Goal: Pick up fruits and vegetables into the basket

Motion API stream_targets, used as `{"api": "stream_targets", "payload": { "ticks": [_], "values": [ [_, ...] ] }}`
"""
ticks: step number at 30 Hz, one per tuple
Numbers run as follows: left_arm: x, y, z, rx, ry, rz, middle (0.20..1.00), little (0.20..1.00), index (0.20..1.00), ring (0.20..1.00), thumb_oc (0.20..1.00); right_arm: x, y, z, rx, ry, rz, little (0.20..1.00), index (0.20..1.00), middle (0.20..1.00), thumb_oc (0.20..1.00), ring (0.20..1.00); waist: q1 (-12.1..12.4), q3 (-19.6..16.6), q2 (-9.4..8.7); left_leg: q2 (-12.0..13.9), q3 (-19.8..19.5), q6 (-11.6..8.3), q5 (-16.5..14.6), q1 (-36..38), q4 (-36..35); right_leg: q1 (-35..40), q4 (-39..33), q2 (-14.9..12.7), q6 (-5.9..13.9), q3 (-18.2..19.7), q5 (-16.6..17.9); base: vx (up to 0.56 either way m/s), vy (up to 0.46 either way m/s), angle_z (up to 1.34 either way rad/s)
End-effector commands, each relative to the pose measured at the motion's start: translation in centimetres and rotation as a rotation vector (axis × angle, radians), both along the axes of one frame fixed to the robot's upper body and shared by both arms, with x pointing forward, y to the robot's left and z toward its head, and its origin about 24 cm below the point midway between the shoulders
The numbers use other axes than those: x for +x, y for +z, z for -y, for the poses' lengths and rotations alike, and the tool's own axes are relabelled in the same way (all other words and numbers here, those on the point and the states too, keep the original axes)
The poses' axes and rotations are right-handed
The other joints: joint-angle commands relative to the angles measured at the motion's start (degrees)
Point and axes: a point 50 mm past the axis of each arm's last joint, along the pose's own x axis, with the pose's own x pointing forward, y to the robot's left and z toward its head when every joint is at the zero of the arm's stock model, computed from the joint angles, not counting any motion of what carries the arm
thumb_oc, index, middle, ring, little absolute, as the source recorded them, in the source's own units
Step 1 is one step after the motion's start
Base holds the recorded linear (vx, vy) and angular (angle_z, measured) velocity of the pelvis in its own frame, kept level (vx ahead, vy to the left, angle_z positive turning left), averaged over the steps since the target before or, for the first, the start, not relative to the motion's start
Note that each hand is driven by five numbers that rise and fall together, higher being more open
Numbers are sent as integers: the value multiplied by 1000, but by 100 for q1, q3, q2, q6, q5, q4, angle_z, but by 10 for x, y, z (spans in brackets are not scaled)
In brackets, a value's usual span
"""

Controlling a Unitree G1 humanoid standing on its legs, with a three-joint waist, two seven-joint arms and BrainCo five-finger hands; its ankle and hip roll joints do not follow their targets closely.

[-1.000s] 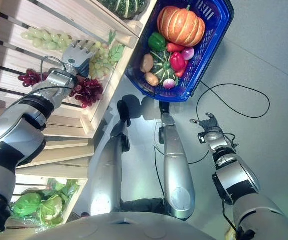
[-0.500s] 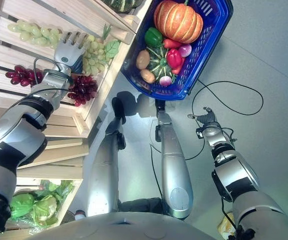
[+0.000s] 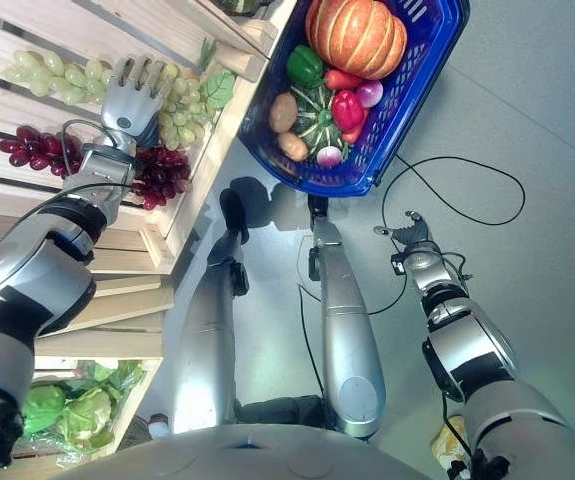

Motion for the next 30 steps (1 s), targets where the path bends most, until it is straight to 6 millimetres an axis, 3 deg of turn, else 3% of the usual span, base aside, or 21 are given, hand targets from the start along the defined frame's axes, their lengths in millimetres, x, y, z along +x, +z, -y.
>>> {"api": "stream_targets", "payload": {
  "ticks": [1,5,6,7,11,30],
  "values": [
    [-9,-13,-25,-10,144,-11,1000,1000,1000,1000,1000,-14,-11,15,-19,-40,-37,1000,1000,1000,1000,1000,153,-176,-47,-53,-181,-161,-310,-171,351,12,208,244,327,-53,-160,10,5,3],
    [-10,-11,-30,-2,171,8,1000,1000,1000,1000,1000,-14,-11,15,-22,-38,-33,1000,1000,1000,1000,1000,151,-176,-57,-51,-201,-164,-302,-217,357,-27,207,255,326,-30,-153,0,0,0],
    [-10,-11,-30,-3,173,10,953,953,953,953,953,-14,-11,15,-22,-38,-32,1000,1000,1000,1000,1000,150,-176,-58,-52,-203,-164,-302,-221,357,-31,208,256,327,-28,-152,0,0,0],
    [-11,-12,-32,-3,185,15,853,853,853,853,853,-14,-11,15,-21,-37,-32,1000,1000,1000,1000,1000,154,-176,-66,-57,-213,-164,-297,-221,345,-34,199,259,328,-27,-143,0,0,0],
    [-11,-10,-34,0,206,23,200,200,200,200,200,-14,-11,15,-20,-38,-28,1000,1000,1000,1000,1000,161,-176,-69,-61,-222,-163,-291,-248,341,-54,187,252,331,-28,-133,0,0,0],
    [-15,-22,-43,-86,286,-33,200,200,200,200,200,-11,-8,14,-17,-39,-16,1000,1000,1000,1000,1000,183,-176,-92,-74,-233,-176,-262,-227,256,-25,62,239,336,-49,-72,0,0,0]
  ]
}}
